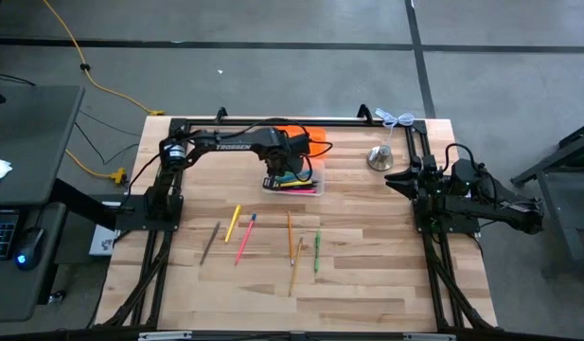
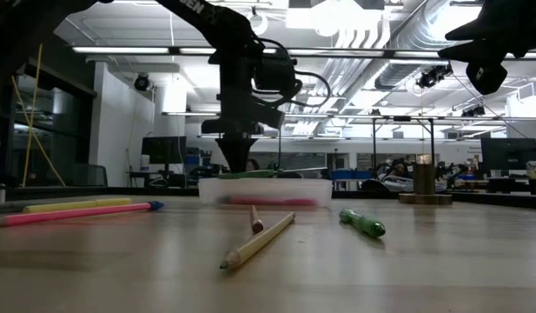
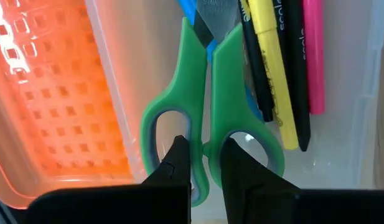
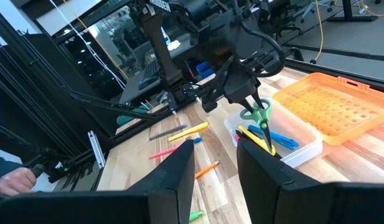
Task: Pick & place school supplies into a supply box
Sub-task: Put the green scissors into the transparent supply box, then put the pink pencil into the transparent supply box
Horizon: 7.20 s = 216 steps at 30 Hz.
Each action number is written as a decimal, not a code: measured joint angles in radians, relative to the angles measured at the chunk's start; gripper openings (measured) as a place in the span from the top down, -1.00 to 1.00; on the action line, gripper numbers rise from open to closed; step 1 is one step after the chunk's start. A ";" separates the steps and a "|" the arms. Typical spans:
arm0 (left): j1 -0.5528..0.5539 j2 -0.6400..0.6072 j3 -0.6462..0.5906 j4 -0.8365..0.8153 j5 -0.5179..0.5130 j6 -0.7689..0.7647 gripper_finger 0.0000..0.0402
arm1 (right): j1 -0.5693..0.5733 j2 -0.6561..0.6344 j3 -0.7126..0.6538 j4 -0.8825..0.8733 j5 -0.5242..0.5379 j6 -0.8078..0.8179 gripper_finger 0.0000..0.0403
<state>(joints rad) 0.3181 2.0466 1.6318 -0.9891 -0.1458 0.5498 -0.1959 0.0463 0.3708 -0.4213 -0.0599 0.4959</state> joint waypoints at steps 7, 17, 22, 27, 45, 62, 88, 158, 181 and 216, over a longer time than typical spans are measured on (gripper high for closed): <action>0.006 0.000 0.000 0.019 -0.001 0.003 0.67 | 0.000 0.000 0.000 0.000 0.000 0.001 0.51; 0.009 0.033 -0.007 0.029 -0.025 0.023 0.67 | 0.000 0.000 0.000 0.001 0.000 0.001 0.51; 0.009 0.053 -0.008 0.022 -0.023 0.030 0.67 | 0.000 0.000 0.000 0.002 0.000 0.001 0.51; 0.009 0.068 -0.007 0.019 -0.025 0.047 0.66 | 0.000 0.000 0.000 0.002 0.000 0.001 0.51; 0.009 0.068 -0.008 0.044 -0.029 0.049 0.16 | 0.000 0.000 0.000 0.005 0.000 -0.002 0.51; 0.009 0.067 0.064 -0.088 -0.179 0.005 0.07 | 0.000 0.000 0.000 0.005 0.000 -0.006 0.51; -0.016 -0.039 0.606 -0.583 0.064 -0.721 0.06 | 0.000 0.000 0.000 -0.002 0.005 -0.007 0.51; -0.555 -0.127 0.030 -0.406 0.088 -1.611 0.06 | 0.000 0.000 0.000 0.000 0.027 -0.007 0.51; -0.588 -0.127 -0.223 -0.146 0.114 -1.701 0.06 | 0.000 0.000 0.000 0.000 0.027 -0.007 0.51; -0.586 -0.149 -0.501 0.149 0.178 -1.716 0.30 | 0.000 0.000 0.000 0.024 0.029 -0.007 0.51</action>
<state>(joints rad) -0.2684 1.8977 1.1310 -0.8403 0.0322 -1.1657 -0.1957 0.0467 0.3706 -0.3974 -0.0306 0.4894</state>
